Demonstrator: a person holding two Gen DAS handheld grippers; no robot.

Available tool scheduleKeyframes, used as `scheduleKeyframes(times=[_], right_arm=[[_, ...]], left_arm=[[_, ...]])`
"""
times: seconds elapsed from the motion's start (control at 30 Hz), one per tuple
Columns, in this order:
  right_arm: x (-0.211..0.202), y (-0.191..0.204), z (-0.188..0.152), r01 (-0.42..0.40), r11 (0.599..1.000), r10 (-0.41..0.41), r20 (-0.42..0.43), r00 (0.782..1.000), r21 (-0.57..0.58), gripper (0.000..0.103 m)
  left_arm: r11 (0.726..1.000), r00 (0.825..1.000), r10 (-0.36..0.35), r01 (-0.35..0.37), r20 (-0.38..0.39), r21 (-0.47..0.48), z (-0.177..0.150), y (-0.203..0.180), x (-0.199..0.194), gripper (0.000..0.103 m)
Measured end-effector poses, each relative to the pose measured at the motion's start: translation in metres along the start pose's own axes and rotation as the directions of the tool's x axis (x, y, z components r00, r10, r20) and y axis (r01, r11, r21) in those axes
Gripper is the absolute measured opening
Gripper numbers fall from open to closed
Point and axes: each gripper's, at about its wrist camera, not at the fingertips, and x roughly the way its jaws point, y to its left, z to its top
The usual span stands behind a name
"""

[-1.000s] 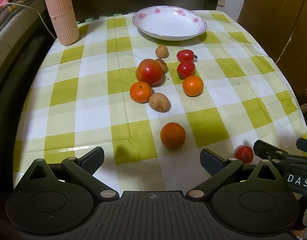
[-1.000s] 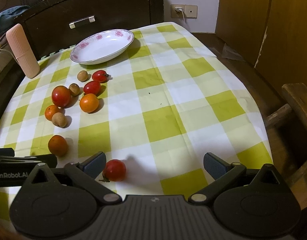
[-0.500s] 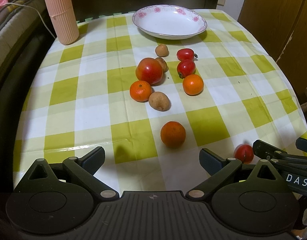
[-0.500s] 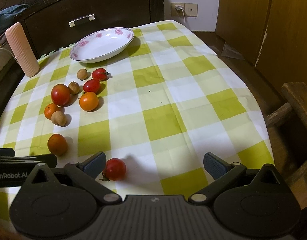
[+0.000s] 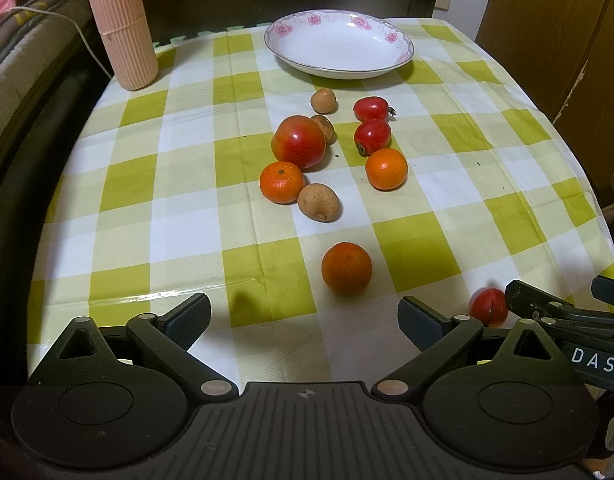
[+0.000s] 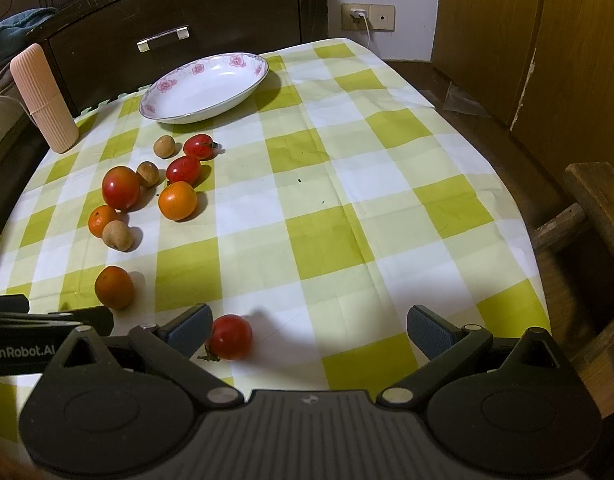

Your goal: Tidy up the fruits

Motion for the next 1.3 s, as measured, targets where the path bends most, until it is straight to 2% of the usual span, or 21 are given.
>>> scheduleKeyframes(times=[1.0,1.2,1.3], right_arm=[[0.0021,0.0004,-0.0003,-0.003,1.000,0.003,-0.016,1.000,0.004,0.102],[0.0027,0.0022,0.0001,-0.012,1.000,0.012,-0.030,0.999,-0.007,0.102],[0.0040,0.0034,0.0003,-0.017,1.000,0.016,-0.039,0.999,-0.016,0.102]], left_arm=[[1.000,1.000,-0.001,0.001,-0.011,-0.001,-0.0040,0.0048,0.0009,0.100],[0.999,0.999,-0.025,0.024,-0.045,-0.021,-0.0033,0.0085,0.0034,0.098],[1.000,0.998,-0.014,0.013,-0.054,-0.012,-0.0031,0.0084,0.0031,0.098]])
